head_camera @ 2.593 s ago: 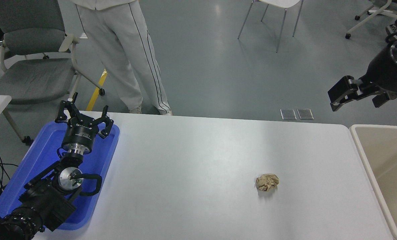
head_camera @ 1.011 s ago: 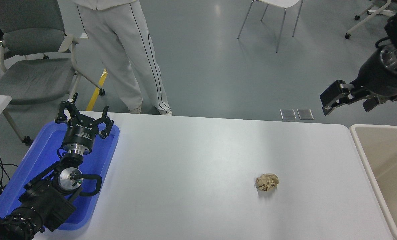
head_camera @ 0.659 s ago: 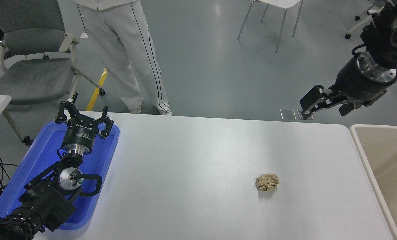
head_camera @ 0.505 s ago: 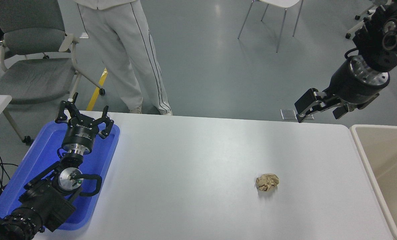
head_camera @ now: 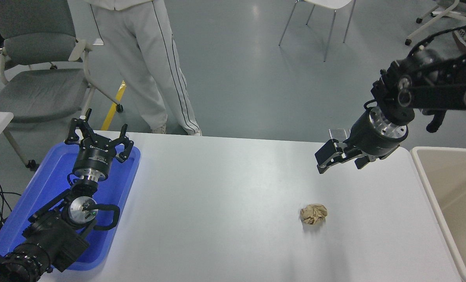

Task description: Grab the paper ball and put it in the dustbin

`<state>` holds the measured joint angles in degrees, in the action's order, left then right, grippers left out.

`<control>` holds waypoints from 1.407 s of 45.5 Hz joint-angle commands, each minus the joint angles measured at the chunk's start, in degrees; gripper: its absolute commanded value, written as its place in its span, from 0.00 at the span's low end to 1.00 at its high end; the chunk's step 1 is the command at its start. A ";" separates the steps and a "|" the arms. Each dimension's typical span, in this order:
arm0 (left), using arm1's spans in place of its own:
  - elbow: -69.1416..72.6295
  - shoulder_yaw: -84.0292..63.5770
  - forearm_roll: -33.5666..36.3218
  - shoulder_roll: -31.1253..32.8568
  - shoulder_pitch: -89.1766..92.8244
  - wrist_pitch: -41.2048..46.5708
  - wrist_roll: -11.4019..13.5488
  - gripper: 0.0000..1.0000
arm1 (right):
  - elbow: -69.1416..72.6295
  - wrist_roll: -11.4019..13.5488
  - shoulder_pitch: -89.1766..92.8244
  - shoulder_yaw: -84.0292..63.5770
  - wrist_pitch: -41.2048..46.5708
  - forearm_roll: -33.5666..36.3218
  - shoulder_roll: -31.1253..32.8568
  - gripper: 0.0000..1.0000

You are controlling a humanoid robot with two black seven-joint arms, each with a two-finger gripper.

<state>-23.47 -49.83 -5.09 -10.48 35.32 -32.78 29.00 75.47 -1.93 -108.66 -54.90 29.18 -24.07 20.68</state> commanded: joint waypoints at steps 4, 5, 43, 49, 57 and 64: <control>0.00 0.00 0.00 0.02 0.02 0.00 0.00 1.00 | -0.85 0.00 8.64 1.02 -9.76 -0.89 -1.52 1.00; 0.00 0.00 0.00 -0.07 0.02 0.00 0.00 1.00 | -1.29 0.00 9.25 1.28 -9.85 -0.89 -1.95 1.00; 0.00 0.00 0.00 0.02 0.02 0.00 0.00 1.00 | -25.81 2.37 31.32 3.04 -12.92 -3.62 -18.48 0.96; -0.09 0.00 0.00 0.02 0.02 0.00 0.00 1.00 | -27.48 2.46 32.55 2.78 -13.27 -6.34 -18.48 0.95; -0.09 0.00 0.00 0.02 0.02 0.00 0.00 1.00 | -27.75 2.98 33.52 2.25 -15.03 -10.03 -18.66 0.94; -0.09 0.00 0.00 -0.07 0.02 0.00 0.00 1.00 | -28.01 4.83 34.75 1.37 -15.29 -12.67 -19.01 0.94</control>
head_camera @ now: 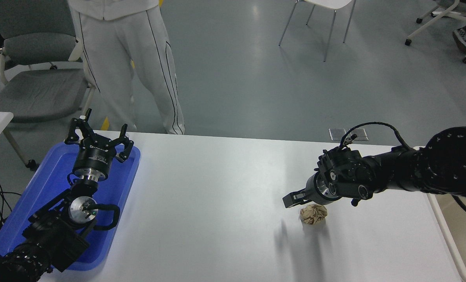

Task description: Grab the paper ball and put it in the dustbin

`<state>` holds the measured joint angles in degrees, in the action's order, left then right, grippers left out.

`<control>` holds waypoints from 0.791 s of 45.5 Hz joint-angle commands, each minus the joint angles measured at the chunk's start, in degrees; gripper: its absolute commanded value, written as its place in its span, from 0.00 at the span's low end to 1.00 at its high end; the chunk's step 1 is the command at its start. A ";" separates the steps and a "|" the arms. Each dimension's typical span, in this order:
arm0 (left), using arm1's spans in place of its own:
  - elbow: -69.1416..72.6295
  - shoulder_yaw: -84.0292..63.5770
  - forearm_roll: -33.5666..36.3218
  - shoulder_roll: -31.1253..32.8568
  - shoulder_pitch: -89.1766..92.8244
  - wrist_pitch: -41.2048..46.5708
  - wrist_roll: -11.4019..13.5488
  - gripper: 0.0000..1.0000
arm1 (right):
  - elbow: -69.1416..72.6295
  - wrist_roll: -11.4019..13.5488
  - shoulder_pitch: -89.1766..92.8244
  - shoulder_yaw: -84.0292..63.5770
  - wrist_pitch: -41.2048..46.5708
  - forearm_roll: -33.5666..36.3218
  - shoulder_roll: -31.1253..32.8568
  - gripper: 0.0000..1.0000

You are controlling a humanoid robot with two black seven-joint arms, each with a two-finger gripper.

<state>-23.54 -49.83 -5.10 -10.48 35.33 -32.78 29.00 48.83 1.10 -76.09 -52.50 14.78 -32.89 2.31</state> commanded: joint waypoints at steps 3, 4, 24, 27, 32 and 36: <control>-0.02 0.00 0.00 -0.07 0.00 0.00 0.00 1.00 | -1.63 1.80 2.70 -1.29 -0.90 -3.85 -0.73 0.94; -0.02 0.00 0.00 -0.07 0.00 0.00 0.00 1.00 | -1.81 1.80 3.05 -1.64 -0.90 -3.85 -0.73 0.94; -0.02 0.00 0.00 0.02 0.00 0.00 0.00 1.00 | -1.99 1.80 5.16 -4.19 -1.60 -2.71 -0.91 0.92; 0.07 0.00 0.00 -0.07 0.00 0.00 0.00 1.00 | -1.99 1.88 5.34 -4.19 -1.60 -2.71 -1.00 0.87; 0.07 0.00 0.00 0.02 0.00 0.00 0.00 1.00 | -1.99 1.88 5.77 -3.84 -1.69 -2.10 -1.00 0.74; 0.07 0.00 0.00 0.02 0.00 0.00 0.00 1.00 | -1.90 1.80 5.86 -3.93 -1.60 -0.34 -1.00 0.62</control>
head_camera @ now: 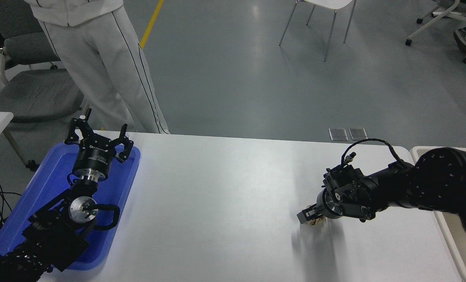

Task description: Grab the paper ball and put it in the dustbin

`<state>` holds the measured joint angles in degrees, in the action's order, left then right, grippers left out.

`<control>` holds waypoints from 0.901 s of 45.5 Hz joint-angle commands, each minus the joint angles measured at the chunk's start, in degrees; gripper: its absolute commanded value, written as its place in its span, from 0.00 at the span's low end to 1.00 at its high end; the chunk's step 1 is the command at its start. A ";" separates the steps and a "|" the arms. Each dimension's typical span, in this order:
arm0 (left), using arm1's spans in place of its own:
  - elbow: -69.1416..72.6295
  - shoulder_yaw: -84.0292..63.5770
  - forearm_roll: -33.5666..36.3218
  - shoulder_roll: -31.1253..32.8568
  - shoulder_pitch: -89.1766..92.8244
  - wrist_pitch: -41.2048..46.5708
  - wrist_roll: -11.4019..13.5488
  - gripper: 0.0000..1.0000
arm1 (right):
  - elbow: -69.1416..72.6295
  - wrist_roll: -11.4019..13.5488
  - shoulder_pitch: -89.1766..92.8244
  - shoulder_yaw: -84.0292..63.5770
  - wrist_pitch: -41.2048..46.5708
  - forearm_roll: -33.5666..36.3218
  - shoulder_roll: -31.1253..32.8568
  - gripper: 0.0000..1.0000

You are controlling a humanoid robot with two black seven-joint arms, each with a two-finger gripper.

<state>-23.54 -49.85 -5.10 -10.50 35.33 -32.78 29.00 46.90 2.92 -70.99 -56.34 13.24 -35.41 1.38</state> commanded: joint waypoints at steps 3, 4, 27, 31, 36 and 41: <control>-0.01 0.01 0.00 0.04 0.00 0.00 0.00 1.00 | 0.12 -0.02 0.77 -0.09 -0.05 3.85 -0.07 0.53; -0.01 0.01 0.00 -0.05 0.00 0.00 0.00 1.00 | 0.12 -0.02 0.77 -0.17 -0.05 4.47 -0.07 0.50; -0.01 0.01 0.00 -0.05 0.00 0.00 0.00 1.00 | 6.44 -0.02 -6.43 -0.35 8.20 8.34 3.89 0.00; -0.01 0.01 0.00 0.04 0.00 0.00 0.00 1.00 | 8.38 -0.02 -9.16 -0.26 9.09 8.43 4.59 0.00; -0.01 0.01 0.00 0.04 0.00 0.00 0.00 1.00 | 12.42 -0.11 -13.02 -0.26 9.17 8.43 6.96 0.00; -0.01 0.01 0.00 -0.05 0.00 0.00 0.00 1.00 | 16.73 -0.20 -17.33 -0.26 9.70 8.43 8.54 0.00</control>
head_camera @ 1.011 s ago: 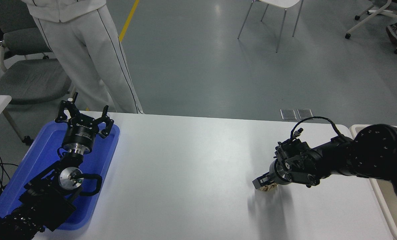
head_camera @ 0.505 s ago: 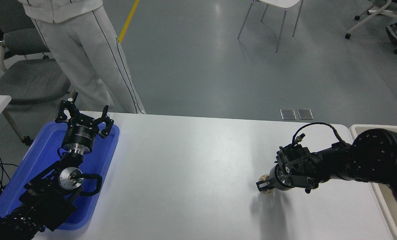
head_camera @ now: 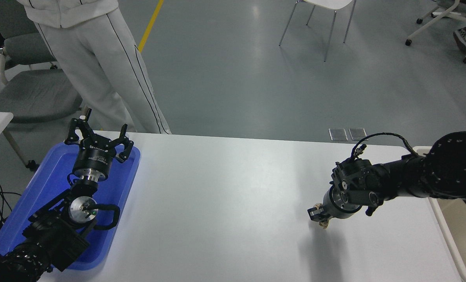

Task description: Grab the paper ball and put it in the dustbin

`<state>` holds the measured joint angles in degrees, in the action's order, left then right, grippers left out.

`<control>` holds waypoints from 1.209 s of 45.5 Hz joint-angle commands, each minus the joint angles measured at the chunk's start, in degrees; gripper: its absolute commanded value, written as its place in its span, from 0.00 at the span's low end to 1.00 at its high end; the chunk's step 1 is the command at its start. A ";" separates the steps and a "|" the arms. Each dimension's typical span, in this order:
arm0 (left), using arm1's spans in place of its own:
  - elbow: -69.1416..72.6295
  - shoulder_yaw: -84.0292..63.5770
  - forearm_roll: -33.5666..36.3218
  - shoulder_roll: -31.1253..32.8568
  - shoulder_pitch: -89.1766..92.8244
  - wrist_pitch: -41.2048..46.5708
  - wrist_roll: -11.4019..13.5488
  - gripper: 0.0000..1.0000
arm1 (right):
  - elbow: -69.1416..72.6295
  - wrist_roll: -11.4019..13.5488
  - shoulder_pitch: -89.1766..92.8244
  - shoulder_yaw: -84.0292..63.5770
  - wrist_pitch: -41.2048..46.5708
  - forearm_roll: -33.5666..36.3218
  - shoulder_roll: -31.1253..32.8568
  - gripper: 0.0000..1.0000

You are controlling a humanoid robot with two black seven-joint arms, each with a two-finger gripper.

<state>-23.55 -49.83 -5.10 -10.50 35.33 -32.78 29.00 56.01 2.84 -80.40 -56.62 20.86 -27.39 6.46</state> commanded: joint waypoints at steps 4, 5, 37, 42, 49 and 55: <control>-0.01 0.00 0.00 -0.04 0.00 0.00 0.00 1.00 | 10.25 -0.12 -11.08 0.20 3.31 0.32 5.40 0.00; -0.01 0.00 0.00 -0.04 0.00 0.00 0.00 1.00 | 10.95 -0.12 -11.87 0.20 3.66 0.32 5.84 0.00; -0.01 0.00 0.00 -0.04 0.00 0.00 0.00 1.00 | 18.25 -0.29 -39.73 -0.59 24.14 2.25 15.96 0.00; 0.08 -0.09 0.00 -0.04 0.00 0.00 0.00 1.00 | 18.25 -0.29 -43.60 -0.77 24.14 2.34 16.39 0.00; 0.08 0.00 0.00 0.04 0.00 0.00 0.00 1.00 | 18.25 -0.29 -48.26 -0.77 24.14 2.34 17.54 0.00; 0.08 0.00 0.00 0.04 0.00 0.00 0.00 1.00 | 18.25 -0.29 -50.81 -0.86 24.14 2.34 18.77 0.00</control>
<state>-23.49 -49.84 -5.09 -10.53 35.33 -32.78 29.00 73.96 2.54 -124.85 -57.30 44.50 -25.12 23.09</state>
